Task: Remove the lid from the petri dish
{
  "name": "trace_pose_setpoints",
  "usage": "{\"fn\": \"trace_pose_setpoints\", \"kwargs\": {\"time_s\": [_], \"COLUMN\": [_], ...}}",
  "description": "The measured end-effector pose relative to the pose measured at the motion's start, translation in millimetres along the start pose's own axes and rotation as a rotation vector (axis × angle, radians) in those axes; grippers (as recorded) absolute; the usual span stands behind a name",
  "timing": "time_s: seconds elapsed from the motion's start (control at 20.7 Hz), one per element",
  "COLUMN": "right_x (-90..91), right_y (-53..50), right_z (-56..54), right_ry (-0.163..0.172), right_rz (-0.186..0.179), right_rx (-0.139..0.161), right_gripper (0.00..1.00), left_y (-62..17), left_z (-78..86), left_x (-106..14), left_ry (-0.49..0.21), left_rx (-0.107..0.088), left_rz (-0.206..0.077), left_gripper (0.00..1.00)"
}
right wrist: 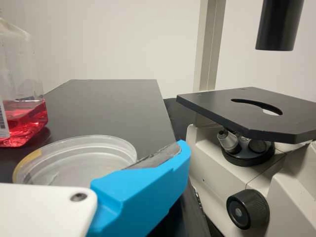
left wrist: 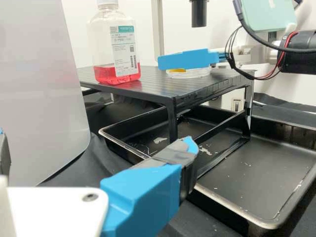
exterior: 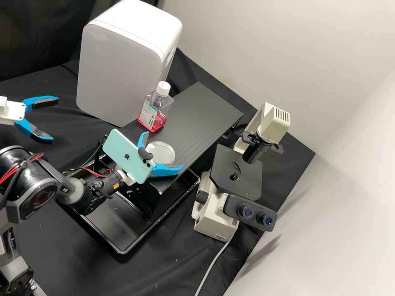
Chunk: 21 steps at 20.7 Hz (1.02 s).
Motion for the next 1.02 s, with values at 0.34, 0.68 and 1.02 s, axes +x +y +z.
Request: {"fn": "trace_pose_setpoints", "kwargs": {"time_s": [0.34, 0.68, 1.02], "right_x": [-2.3, -2.6, -2.6], "right_y": [-1.0, -1.2, -1.3], "right_z": [1.6, 1.9, 1.8], "right_ry": [-0.005, -0.006, -0.005], "right_rz": [0.000, -0.001, -0.002], "right_rx": [0.001, 0.001, 0.000], "right_gripper": [0.00, 0.00, 0.00], "left_y": [-1.1, -1.1, -2.1], "left_z": [-0.3, -0.3, -0.9], "left_x": [0.4, 0.4, 1.7], "left_ry": [0.001, 0.001, 0.002], "left_rx": [-0.002, -0.002, -0.003], "left_rz": [-0.005, -0.005, -0.011], "left_gripper": [1.00, 1.00, 1.00]}}
